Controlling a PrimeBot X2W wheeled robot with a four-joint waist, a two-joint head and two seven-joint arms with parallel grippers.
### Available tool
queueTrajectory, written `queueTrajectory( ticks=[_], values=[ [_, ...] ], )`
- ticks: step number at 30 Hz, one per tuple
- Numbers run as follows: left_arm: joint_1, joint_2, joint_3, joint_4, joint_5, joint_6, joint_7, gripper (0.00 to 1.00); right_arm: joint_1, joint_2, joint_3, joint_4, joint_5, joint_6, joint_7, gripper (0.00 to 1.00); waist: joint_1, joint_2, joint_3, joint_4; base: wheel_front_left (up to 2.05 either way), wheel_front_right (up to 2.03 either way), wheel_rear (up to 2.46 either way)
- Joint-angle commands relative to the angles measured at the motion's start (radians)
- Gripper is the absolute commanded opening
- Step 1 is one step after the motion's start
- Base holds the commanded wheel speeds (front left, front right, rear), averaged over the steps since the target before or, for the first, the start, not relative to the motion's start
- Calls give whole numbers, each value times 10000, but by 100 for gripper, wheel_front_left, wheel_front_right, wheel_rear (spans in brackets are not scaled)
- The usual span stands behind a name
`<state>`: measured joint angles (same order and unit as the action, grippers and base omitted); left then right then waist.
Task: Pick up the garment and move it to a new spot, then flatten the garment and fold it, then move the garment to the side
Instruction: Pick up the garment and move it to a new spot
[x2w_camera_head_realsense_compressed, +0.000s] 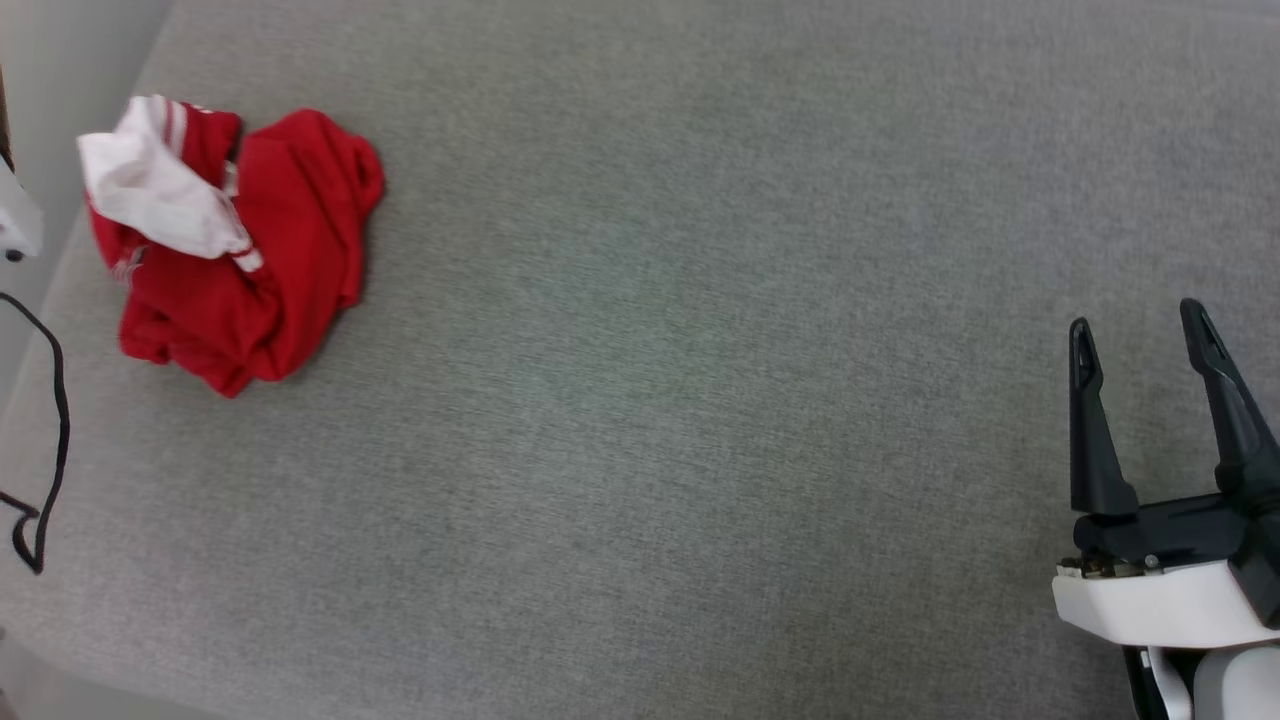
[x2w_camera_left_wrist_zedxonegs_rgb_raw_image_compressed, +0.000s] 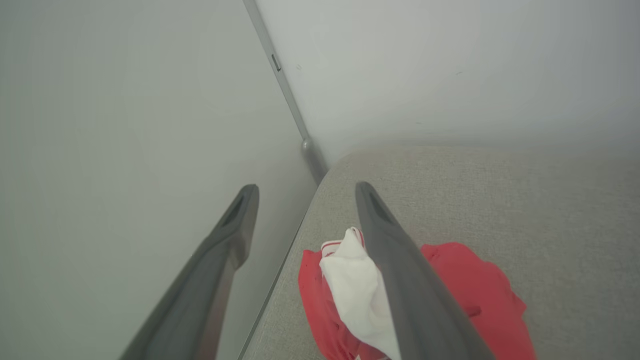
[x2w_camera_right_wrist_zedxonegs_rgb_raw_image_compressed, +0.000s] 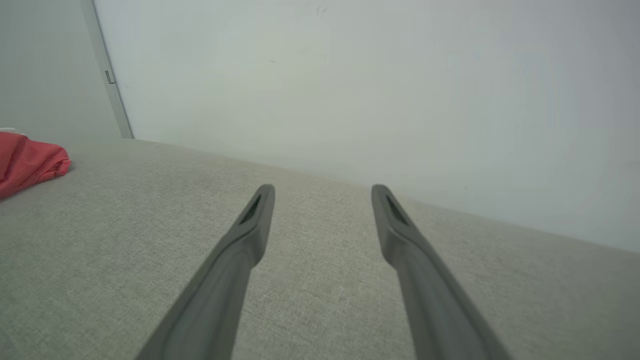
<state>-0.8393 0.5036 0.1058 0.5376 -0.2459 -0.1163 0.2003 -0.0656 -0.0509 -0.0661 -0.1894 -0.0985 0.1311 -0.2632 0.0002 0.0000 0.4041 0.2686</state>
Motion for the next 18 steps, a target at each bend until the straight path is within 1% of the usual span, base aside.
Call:
queueTrajectory(
  ticks=[1, 4, 5, 6, 8, 12, 15, 18],
  values=[
    [-216, 162, -190, 43, -157, -62, 450, 100, -206, 13, 9, -76, -41, -7, -25, 100, -2, 0, 485, -352, 0, 0, 0],
    [-496, 577, -767, -41, -800, -104, 1801, 100, -363, 13, 25, -222, -86, -7, -25, 100, -2, 0, 816, -444, 0, 0, 0],
    [-525, 703, -1094, -151, -1093, -111, 2265, 100, -428, 13, 16, -260, -108, -7, -25, 100, -2, 0, 920, -462, 0, 0, 0],
    [-530, 955, -1466, -297, -1374, -115, 2737, 100, -469, 13, 18, -311, -137, -7, -25, 100, -2, 0, 1033, -483, 0, 0, 0],
    [-450, 1426, -2066, -589, -2165, -108, 3684, 100, -592, 13, 36, -391, -174, -7, -25, 100, -2, 0, 1263, -528, 0, 0, 0],
    [-173, 2156, -2860, -1277, -3877, -113, 5399, 100, -847, 13, 61, -550, -242, -7, -25, 100, -2, 0, 1692, -648, 0, 0, 0],
    [21, 2689, -3121, -1715, -4901, -114, 6387, 100, -1026, 13, 69, -639, -298, -7, -25, 100, -2, 0, 1983, -750, 0, 0, 0],
    [331, 3135, -3468, -1955, -5442, -115, 7108, 100, -1138, 13, 74, -729, -365, -7, -25, 100, -2, 0, 2251, -848, 0, 0, 0]
  ],
)
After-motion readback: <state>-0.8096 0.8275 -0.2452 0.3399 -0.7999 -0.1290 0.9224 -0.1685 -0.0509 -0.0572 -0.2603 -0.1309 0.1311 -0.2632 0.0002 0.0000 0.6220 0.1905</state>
